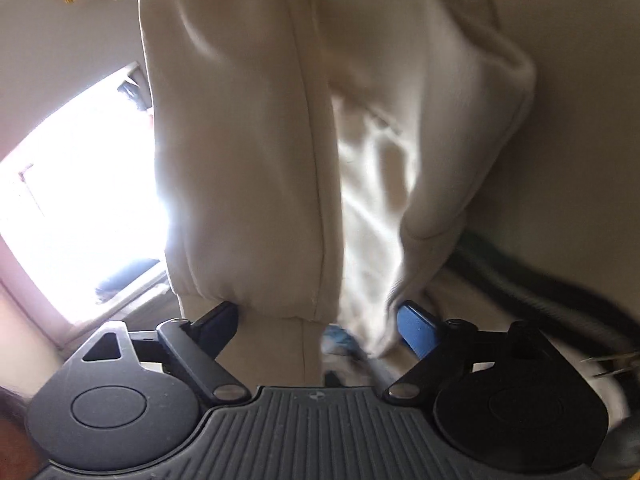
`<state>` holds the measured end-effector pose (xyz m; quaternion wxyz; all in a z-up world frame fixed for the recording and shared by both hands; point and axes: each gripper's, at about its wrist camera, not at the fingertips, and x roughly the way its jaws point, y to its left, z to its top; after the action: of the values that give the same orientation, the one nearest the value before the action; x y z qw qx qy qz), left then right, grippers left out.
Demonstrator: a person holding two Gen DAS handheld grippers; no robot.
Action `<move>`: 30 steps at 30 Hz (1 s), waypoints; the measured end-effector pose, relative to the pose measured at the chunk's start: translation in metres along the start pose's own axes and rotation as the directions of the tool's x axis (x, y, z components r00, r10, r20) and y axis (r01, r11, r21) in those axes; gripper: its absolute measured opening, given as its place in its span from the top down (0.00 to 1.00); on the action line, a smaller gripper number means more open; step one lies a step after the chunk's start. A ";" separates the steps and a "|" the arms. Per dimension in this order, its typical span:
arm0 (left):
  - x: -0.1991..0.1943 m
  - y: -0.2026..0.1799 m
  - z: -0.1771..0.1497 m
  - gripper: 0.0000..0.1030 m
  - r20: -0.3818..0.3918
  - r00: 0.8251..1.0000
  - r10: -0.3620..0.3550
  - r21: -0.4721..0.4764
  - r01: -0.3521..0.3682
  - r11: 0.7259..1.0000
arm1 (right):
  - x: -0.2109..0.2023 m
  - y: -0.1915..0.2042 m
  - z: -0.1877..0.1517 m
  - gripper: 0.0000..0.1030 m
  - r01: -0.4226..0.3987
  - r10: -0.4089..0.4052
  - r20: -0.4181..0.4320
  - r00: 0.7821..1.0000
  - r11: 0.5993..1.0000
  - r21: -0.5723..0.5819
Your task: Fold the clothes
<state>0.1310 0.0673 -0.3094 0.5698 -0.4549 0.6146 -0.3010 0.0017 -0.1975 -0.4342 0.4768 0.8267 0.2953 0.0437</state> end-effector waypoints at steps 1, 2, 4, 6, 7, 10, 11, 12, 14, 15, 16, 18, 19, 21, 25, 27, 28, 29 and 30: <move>0.000 -0.001 -0.002 0.97 0.007 1.000 -0.014 -0.011 0.015 1.000 | 0.003 0.000 -0.001 0.11 -0.033 0.033 0.001 0.999 0.999 0.013; -0.001 -0.001 -0.003 0.97 0.014 1.000 -0.027 -0.024 0.027 0.999 | 0.005 0.001 -0.002 0.11 -0.061 0.061 0.000 0.998 0.998 0.019; -0.001 0.000 -0.006 0.97 0.030 0.999 -0.044 -0.050 0.046 0.998 | 0.010 0.004 -0.003 0.11 -0.098 0.098 -0.004 0.995 0.995 0.021; -0.003 0.001 -0.007 0.97 0.047 0.997 -0.057 -0.066 0.060 0.996 | 0.016 0.006 -0.005 0.13 -0.116 0.117 -0.012 0.993 0.993 0.028; -0.003 0.001 -0.008 0.97 0.055 0.997 -0.058 -0.065 0.061 0.996 | 0.018 0.007 -0.005 0.16 -0.124 0.125 -0.015 0.992 0.992 0.031; -0.006 0.003 -0.009 0.97 0.076 0.996 -0.051 -0.069 0.056 0.996 | 0.018 0.011 -0.007 0.48 -0.121 0.121 -0.019 0.992 0.992 0.026; -0.008 0.005 -0.009 0.97 0.082 0.996 -0.042 -0.068 0.048 0.997 | 0.018 0.014 -0.007 0.61 -0.108 0.108 -0.021 0.994 0.994 0.015; -0.009 0.007 -0.010 0.97 0.088 0.996 -0.026 -0.065 0.032 0.997 | 0.017 0.018 -0.007 0.67 -0.080 0.080 -0.026 0.996 0.997 -0.007; -0.012 0.012 -0.010 0.96 0.102 0.994 0.048 -0.043 -0.044 0.998 | 0.014 0.027 -0.006 0.71 -0.008 0.006 -0.031 0.999 0.998 -0.059; -0.013 0.015 -0.009 0.94 0.110 0.990 0.088 -0.030 -0.085 0.996 | 0.012 0.033 -0.005 0.72 0.034 -0.037 -0.035 0.999 0.995 -0.097; -0.014 0.018 -0.009 0.90 0.114 0.986 0.125 -0.019 -0.124 0.992 | 0.012 0.039 -0.005 0.72 0.076 -0.082 -0.041 0.996 0.987 -0.141; -0.015 0.029 -0.005 0.68 0.108 0.979 0.173 -0.020 -0.172 0.985 | 0.011 0.052 -0.004 0.72 0.147 -0.163 -0.057 0.985 0.963 -0.226; -0.015 0.034 -0.004 0.67 0.106 0.978 0.182 -0.025 -0.181 0.983 | 0.010 0.057 -0.005 0.72 0.167 -0.191 -0.068 0.979 0.951 -0.260; -0.010 0.042 0.000 0.62 0.087 0.977 0.195 -0.019 -0.194 0.981 | 0.007 0.067 -0.007 0.72 0.203 -0.242 -0.088 0.966 0.925 -0.321; 0.011 0.058 0.001 0.51 -0.006 0.984 0.176 -0.039 -0.176 0.984 | 0.004 0.084 -0.017 0.72 0.249 -0.314 -0.110 0.943 0.885 -0.393; 0.025 0.068 -0.003 0.46 -0.079 0.987 0.141 -0.078 -0.147 0.986 | 0.008 0.092 -0.017 0.72 0.256 -0.334 -0.124 0.934 0.871 -0.419; 0.032 0.074 -0.004 0.45 -0.115 0.986 0.124 -0.099 -0.136 0.986 | 0.007 0.095 -0.019 0.72 0.257 -0.343 -0.133 0.930 0.864 -0.433; 0.039 0.079 -0.006 0.45 -0.145 0.984 0.103 -0.123 -0.121 0.985 | -0.001 0.096 -0.025 0.72 0.257 -0.353 -0.141 0.925 0.854 -0.452; 0.044 0.084 -0.008 0.44 -0.167 0.983 0.073 -0.150 -0.099 0.984 | -0.019 0.095 -0.028 0.72 0.255 -0.363 -0.150 0.920 0.842 -0.475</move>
<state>0.1074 0.0605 -0.4012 0.4931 -0.4456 0.6997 -0.2623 0.0184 -0.2210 -0.3377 0.6161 0.6252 0.4613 0.1293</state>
